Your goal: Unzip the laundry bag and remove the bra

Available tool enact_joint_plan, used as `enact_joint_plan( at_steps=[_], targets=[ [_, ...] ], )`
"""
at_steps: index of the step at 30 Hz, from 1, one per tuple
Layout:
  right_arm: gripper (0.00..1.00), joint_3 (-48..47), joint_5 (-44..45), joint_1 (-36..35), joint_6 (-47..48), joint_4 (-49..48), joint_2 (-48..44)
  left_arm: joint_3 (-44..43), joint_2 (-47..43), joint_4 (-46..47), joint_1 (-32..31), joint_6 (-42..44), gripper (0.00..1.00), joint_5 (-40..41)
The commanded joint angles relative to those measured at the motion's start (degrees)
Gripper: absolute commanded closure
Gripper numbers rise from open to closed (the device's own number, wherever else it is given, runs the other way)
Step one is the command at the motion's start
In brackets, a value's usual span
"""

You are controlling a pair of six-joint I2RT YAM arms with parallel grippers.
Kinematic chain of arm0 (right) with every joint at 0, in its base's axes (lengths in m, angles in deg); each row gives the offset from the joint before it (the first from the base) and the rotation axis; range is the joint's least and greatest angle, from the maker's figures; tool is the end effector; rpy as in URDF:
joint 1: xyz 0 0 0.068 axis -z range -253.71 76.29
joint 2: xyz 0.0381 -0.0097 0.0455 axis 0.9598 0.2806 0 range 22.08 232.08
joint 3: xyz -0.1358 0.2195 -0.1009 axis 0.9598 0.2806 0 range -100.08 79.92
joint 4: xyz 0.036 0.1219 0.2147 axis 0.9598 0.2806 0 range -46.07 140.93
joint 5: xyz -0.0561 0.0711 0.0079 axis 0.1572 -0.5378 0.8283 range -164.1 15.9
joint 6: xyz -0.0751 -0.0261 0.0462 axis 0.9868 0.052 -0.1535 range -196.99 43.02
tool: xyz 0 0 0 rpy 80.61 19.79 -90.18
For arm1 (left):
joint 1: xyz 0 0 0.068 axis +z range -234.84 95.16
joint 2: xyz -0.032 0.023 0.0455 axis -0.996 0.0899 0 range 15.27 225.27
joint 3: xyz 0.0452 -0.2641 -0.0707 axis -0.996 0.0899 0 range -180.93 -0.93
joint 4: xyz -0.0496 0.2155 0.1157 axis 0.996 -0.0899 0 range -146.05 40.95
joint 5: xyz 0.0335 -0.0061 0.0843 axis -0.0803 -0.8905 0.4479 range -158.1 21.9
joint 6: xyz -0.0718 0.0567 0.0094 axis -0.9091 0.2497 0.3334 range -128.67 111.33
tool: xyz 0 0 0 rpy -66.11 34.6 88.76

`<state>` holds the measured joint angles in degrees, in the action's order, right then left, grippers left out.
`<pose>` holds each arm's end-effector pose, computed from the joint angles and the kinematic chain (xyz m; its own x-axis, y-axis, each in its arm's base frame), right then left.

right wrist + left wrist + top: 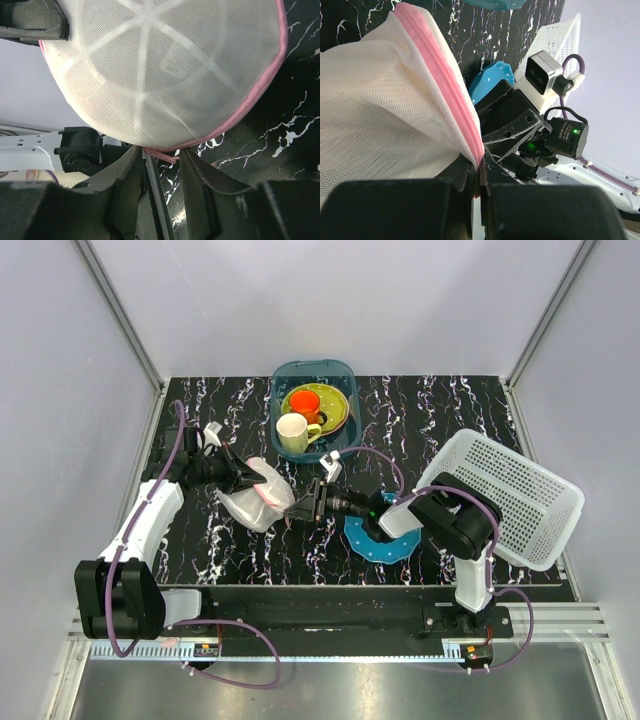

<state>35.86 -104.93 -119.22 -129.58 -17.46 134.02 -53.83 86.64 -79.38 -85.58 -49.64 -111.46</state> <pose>0.2552 0.3202 0.1536 -0.8182 0.1402 -0.5576 -0.5260 0.2088 0.8244 0.2611 -0.0600 0.2504 -0.8707 -0.4655 -0.1587 -0.1448 0.5510 -0.8218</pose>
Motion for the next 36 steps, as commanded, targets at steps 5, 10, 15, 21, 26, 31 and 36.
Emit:
enact_joint_plan(
  at_steps=[5, 10, 15, 21, 26, 31, 36],
  targets=[
    [0.65, 1.5, 0.6, 1.0, -0.9, -6.6, -0.5, -2.0, 0.3, 2.0, 0.3, 0.1, 1.00, -1.7],
    [0.66, 1.5, 0.5, 1.0, -1.3, -6.5, -0.2, -2.1, 0.3, 1.9, 0.2, 0.1, 1.00, -1.6],
    [0.59, 1.5, -0.1, 1.1, -1.4, -6.4, -0.5, -1.9, 0.4, 2.1, 0.2, 0.3, 1.00, -1.6],
    [0.65, 1.3, -0.6, 1.1, -1.4, -6.3, -0.6, -1.9, 0.5, 2.0, 0.3, 0.4, 1.00, -1.6],
    [0.71, 1.7, -0.1, 1.4, -1.8, -6.6, -0.3, -1.9, 0.6, 2.0, 0.3, 0.5, 1.00, -1.7],
    [0.80, 2.8, 0.3, 1.9, -3.4, -9.0, 0.4, -1.9, 0.6, 2.0, 0.2, 0.6, 1.00, -1.5],
    [0.92, 3.4, 1.6, 2.0, -3.6, -8.4, 0.2, -1.9, 1.0, 2.0, 0.2, 0.6, 1.00, -1.7]
  ],
)
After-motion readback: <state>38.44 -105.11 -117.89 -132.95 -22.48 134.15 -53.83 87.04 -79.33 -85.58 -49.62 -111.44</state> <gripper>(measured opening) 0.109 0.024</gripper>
